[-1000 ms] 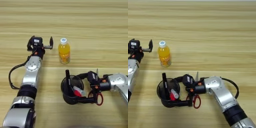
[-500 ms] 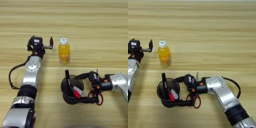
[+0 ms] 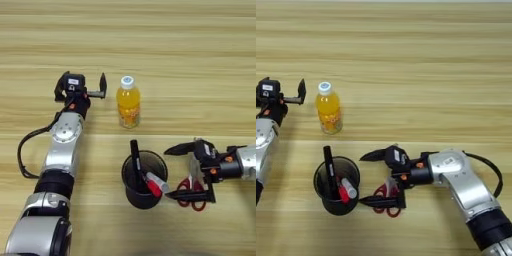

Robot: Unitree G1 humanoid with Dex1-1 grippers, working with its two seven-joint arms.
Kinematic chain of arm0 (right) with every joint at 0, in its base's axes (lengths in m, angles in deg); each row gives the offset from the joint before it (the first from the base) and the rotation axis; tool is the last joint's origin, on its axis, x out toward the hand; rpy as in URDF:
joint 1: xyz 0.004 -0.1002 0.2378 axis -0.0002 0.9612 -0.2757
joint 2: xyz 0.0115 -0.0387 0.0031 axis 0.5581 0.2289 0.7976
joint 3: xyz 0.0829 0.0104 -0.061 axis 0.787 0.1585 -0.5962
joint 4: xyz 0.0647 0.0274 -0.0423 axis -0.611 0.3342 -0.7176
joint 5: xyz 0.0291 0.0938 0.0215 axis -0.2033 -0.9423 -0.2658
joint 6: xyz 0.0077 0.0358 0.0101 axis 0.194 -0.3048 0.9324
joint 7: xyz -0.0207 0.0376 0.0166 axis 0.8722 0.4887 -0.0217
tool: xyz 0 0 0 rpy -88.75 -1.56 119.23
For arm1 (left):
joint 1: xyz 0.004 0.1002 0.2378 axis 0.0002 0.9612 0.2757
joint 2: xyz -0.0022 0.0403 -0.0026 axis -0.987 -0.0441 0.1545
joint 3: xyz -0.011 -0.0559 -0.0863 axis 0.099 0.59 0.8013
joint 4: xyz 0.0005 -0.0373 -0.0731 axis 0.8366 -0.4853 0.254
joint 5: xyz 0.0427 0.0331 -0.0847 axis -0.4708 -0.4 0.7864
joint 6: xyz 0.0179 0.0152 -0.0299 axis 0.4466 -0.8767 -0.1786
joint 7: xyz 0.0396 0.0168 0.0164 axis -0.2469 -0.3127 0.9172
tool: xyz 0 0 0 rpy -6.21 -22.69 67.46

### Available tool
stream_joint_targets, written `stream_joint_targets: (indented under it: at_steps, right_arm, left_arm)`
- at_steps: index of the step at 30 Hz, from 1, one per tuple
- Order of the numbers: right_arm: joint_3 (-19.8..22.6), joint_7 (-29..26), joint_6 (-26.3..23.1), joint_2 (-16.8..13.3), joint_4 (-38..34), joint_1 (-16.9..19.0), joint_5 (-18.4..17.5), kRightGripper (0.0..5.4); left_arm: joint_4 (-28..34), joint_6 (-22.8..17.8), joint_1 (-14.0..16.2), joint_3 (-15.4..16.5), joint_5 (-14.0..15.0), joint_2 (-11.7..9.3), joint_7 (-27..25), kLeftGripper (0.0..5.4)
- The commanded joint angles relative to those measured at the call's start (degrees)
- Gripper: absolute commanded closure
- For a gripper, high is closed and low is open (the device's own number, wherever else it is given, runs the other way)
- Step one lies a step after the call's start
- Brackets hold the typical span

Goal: Move the objects on the table

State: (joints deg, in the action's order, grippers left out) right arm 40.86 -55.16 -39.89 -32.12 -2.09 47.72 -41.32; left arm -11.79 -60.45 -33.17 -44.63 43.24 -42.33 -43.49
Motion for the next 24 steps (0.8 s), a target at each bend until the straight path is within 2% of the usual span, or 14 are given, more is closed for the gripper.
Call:
stream_joint_targets:
  at_steps: [1,7,11,16,21,24]
  right_arm:
    - [2.77,-0.15,0.59,-2.17,-0.72,0.94,-1.73,0.02]
    - [7.22,2.65,0.88,-1.96,-1.43,1.7,-4.15,0.02]
    - [9.44,6.93,1.24,0.4,-0.92,0.67,-4.78,0.02]
    - [11.45,11.44,1.54,2.94,-0.58,-0.96,-5.46,0.02]
    - [13.64,17.4,2.31,5.77,1.56,-3.36,-5.13,0.02]
    - [15.31,22.26,2.99,7.51,4.91,-5.63,-4.2,0.02]
  left_arm:
    - [-0.31,0.2,-1.06,-0.26,-0.51,-0.19,-0.12,0.0]
    - [0.06,0.64,-1.22,0.05,-0.22,-0.67,-0.59,0.0]
    - [1.2,1.3,-1.11,-0.02,-0.14,-1.68,-1.83,0.0]
    - [5.58,1.46,-0.31,0.82,0.72,-3.43,-3.09,0.0]
    - [12.9,0.25,3.2,2.05,3.39,-5.56,-7.02,0.0]
    - [16.58,0.93,6.01,0.1,4.67,-6.94,-12.85,0.0]
